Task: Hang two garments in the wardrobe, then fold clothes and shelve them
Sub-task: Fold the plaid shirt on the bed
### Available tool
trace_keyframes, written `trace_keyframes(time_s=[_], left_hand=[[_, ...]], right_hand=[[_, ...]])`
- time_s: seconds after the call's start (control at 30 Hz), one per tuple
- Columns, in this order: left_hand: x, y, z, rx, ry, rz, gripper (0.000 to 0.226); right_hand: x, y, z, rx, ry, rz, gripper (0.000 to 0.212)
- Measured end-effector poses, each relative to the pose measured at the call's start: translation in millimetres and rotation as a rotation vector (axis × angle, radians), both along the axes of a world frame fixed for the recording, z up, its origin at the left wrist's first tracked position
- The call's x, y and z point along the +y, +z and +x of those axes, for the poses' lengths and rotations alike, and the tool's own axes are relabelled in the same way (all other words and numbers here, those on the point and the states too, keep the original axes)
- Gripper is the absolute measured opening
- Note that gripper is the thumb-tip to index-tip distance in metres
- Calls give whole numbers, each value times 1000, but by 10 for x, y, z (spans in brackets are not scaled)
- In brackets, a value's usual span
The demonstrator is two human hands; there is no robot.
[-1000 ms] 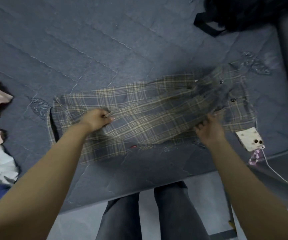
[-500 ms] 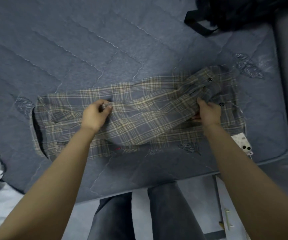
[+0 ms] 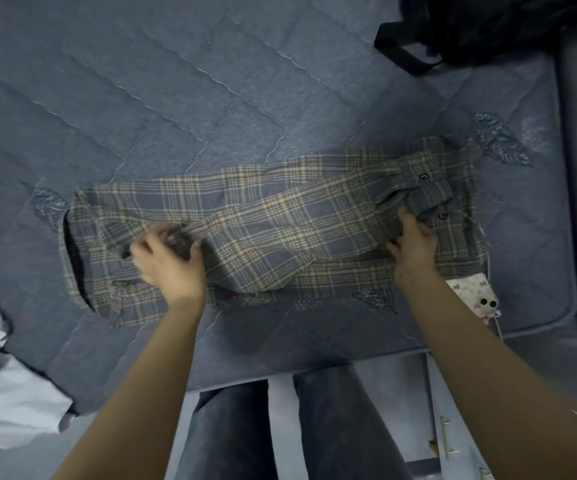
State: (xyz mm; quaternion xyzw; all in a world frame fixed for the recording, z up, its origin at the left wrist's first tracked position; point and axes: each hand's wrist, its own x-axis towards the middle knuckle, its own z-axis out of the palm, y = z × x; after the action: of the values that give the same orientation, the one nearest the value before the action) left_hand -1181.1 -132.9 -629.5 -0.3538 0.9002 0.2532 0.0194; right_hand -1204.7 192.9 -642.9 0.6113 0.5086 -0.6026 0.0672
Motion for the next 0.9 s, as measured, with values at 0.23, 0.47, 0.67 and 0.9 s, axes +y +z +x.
trace_keyframes(time_s=[0.23,0.47,0.67,0.9], left_hand=[[420,-57,146,-169,833,860,55],[414,-119,37,-63,1119,783,62],[263,-40,222,-43,1023,804,40],[157,110,459,27,741,853,34]], right_hand=[[-101,-25,-296,73,-131,173,63],[117,-50,-429,48,-80,108,51],[149,136,-292,197,-70,64,50],[297,354,-157,295,-153,-177,42]])
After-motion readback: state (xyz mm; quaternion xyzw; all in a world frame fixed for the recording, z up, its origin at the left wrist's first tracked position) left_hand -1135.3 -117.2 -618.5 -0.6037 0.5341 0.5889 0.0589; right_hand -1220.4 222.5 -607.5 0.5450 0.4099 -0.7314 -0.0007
